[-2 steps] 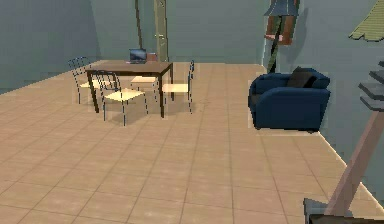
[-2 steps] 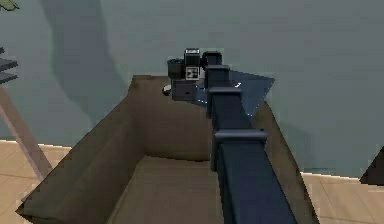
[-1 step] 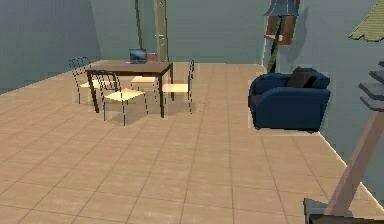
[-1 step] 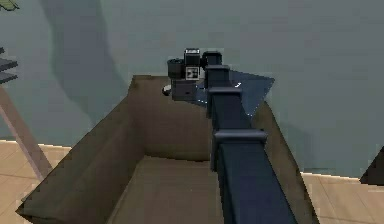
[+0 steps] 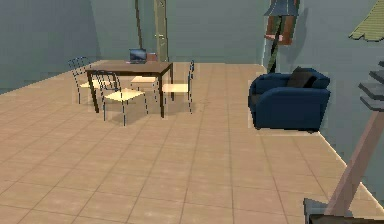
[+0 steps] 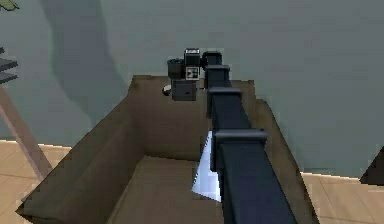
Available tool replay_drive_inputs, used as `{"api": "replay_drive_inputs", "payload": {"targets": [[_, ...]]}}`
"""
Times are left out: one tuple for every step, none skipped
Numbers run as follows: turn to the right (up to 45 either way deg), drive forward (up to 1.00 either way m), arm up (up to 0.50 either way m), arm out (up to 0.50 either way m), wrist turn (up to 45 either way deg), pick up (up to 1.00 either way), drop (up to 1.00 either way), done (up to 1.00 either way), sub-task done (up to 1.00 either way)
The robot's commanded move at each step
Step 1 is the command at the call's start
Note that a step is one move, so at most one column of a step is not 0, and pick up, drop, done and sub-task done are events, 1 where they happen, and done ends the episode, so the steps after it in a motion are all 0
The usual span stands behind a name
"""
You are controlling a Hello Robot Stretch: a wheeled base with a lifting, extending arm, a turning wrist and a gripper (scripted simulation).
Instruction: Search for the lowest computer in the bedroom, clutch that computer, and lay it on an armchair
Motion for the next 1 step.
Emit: {"api": "replay_drive_inputs", "payload": {"targets": [[0.0,0.0,0.0,-0.1,0.0,0.0,0.0,0.0,0.0]]}}
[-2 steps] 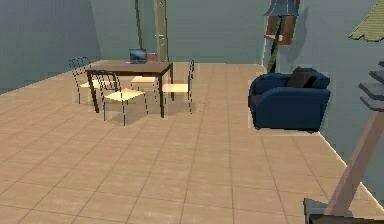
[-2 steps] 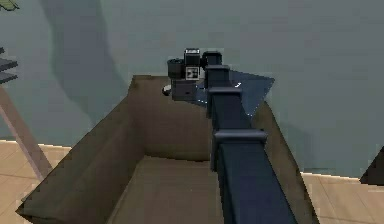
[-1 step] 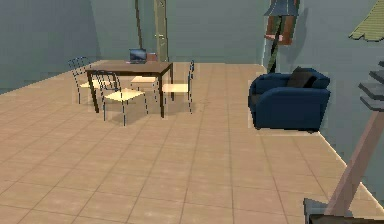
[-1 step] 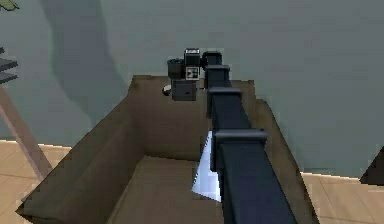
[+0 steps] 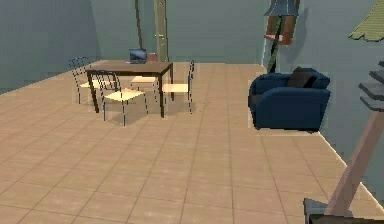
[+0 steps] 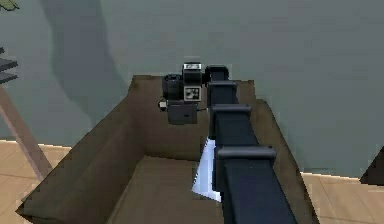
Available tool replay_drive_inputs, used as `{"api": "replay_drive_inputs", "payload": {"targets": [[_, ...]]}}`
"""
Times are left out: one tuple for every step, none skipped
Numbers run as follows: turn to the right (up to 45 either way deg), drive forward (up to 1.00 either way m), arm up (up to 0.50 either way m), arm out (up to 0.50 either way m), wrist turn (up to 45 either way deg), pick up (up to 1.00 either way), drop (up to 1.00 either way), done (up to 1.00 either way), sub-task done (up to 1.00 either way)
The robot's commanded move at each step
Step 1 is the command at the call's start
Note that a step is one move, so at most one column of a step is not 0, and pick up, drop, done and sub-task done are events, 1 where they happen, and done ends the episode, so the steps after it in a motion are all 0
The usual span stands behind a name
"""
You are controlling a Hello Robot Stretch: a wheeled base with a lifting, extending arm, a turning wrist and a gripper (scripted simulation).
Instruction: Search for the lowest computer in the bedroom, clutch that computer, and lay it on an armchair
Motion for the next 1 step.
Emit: {"api": "replay_drive_inputs", "payload": {"targets": [[0.0,0.0,0.0,0.0,0.0,0.0,0.0,1.0,0.0]]}}
